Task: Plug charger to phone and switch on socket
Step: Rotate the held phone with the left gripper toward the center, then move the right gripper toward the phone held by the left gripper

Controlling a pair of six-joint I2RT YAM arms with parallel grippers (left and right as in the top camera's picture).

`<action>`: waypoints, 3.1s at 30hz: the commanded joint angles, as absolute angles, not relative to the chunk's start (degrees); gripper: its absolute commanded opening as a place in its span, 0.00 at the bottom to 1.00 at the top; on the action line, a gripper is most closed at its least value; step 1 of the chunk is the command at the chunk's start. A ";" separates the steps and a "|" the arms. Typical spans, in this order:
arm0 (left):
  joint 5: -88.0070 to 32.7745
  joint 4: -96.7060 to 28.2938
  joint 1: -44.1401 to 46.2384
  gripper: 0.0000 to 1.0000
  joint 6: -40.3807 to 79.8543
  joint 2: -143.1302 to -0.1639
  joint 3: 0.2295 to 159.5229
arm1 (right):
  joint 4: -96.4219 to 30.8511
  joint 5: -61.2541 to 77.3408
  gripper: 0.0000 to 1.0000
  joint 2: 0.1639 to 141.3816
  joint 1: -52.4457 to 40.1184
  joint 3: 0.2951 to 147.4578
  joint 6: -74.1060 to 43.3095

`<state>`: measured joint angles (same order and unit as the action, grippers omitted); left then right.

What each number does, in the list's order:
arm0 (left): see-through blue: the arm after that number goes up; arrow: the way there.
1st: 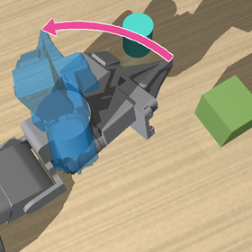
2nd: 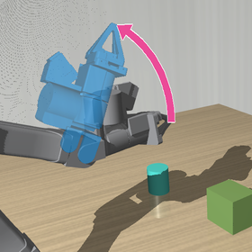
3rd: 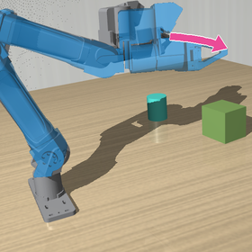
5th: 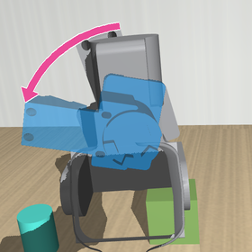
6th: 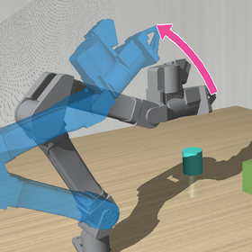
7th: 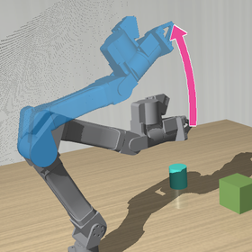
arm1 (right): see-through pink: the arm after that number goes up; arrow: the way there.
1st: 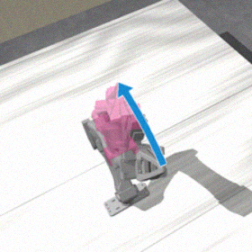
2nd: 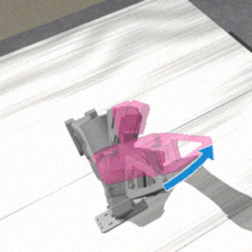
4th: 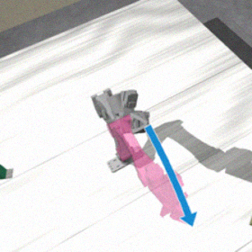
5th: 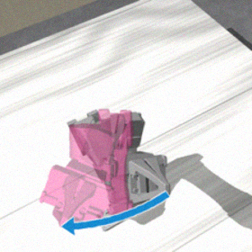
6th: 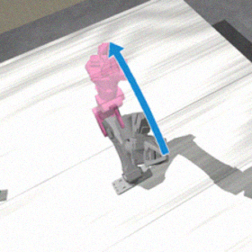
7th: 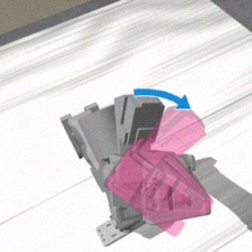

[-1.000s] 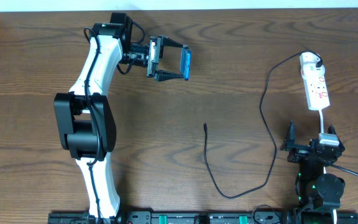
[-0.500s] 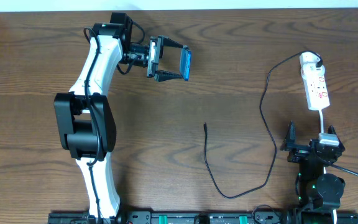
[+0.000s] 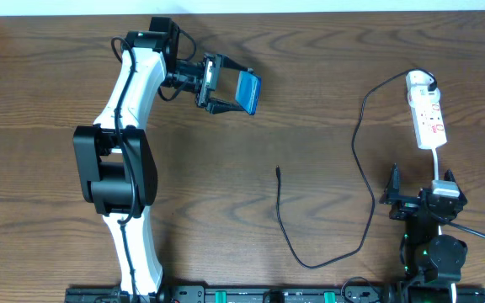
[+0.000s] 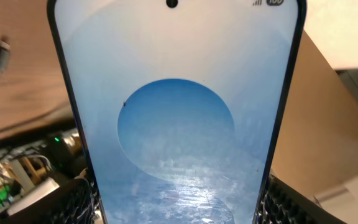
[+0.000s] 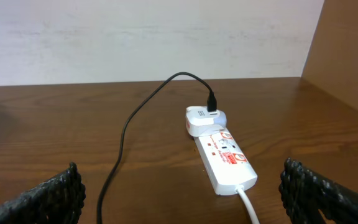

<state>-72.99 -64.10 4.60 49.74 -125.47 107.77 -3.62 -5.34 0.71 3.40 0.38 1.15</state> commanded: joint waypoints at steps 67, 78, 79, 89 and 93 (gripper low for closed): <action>-48.58 -64.20 4.47 0.08 49.65 -123.33 109.84 | -26.02 35.42 0.99 67.46 2.90 57.45 -5.74; -48.51 -64.20 4.47 0.07 49.82 -123.33 109.84 | -15.75 52.07 0.99 88.66 2.20 59.99 -19.81; -47.33 -64.20 4.47 0.07 51.07 -123.33 109.84 | -13.37 52.07 0.99 90.56 1.43 59.99 -23.79; -39.05 -62.41 7.01 0.07 62.13 -123.33 109.84 | -9.58 43.97 0.99 94.17 -6.11 59.99 -39.48; -37.89 -61.34 9.02 0.08 65.19 -123.33 109.84 | -8.38 41.41 0.99 94.19 -9.63 59.99 -39.99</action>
